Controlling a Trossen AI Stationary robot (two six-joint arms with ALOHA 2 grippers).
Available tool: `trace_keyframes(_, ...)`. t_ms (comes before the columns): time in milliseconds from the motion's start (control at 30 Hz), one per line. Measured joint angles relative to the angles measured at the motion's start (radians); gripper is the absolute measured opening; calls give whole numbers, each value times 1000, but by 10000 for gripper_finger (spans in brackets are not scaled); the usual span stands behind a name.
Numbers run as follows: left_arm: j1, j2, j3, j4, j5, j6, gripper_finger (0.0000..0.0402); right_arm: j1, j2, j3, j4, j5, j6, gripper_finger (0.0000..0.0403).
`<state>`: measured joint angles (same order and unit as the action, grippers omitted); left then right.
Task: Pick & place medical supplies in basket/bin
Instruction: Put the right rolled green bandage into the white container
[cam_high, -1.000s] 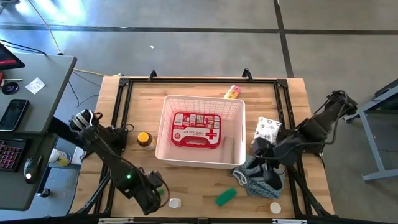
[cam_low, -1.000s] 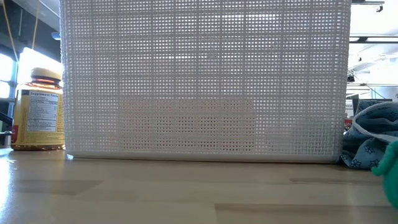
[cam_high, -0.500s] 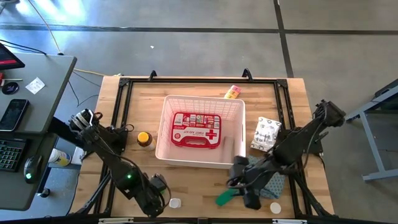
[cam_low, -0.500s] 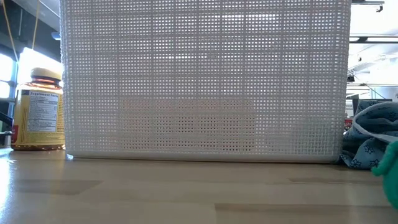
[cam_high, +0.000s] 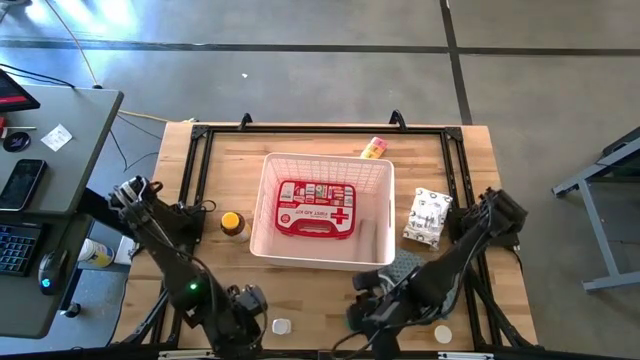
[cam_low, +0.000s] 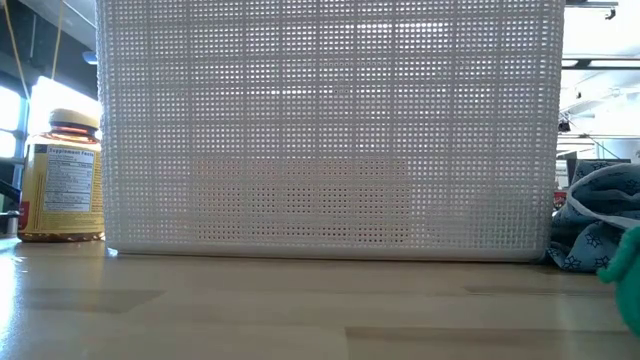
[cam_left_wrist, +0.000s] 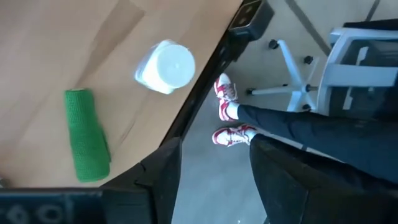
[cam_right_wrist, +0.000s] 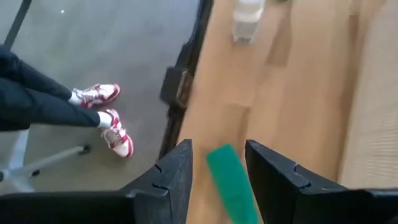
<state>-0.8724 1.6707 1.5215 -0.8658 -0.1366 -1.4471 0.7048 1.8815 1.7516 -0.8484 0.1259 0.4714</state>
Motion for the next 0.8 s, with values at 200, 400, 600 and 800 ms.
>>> trace_keyframes(200, -15, 0, 10, 12, -60, -6, 216, 29, 24, -135, 20, -47, 60, 140)
trace_keyframes(400, -12, 0, 10, 132, -179, 32, 215, 25, 24, -271, 223, -23, 5, 171)
trace_keyframes(600, -12, 0, 11, 210, -199, 55, 215, 10, 23, -383, 295, 17, -20, 245)
trace_keyframes(800, -14, 0, 11, 214, -171, 55, 215, -5, 22, -461, 360, 50, -55, 267)
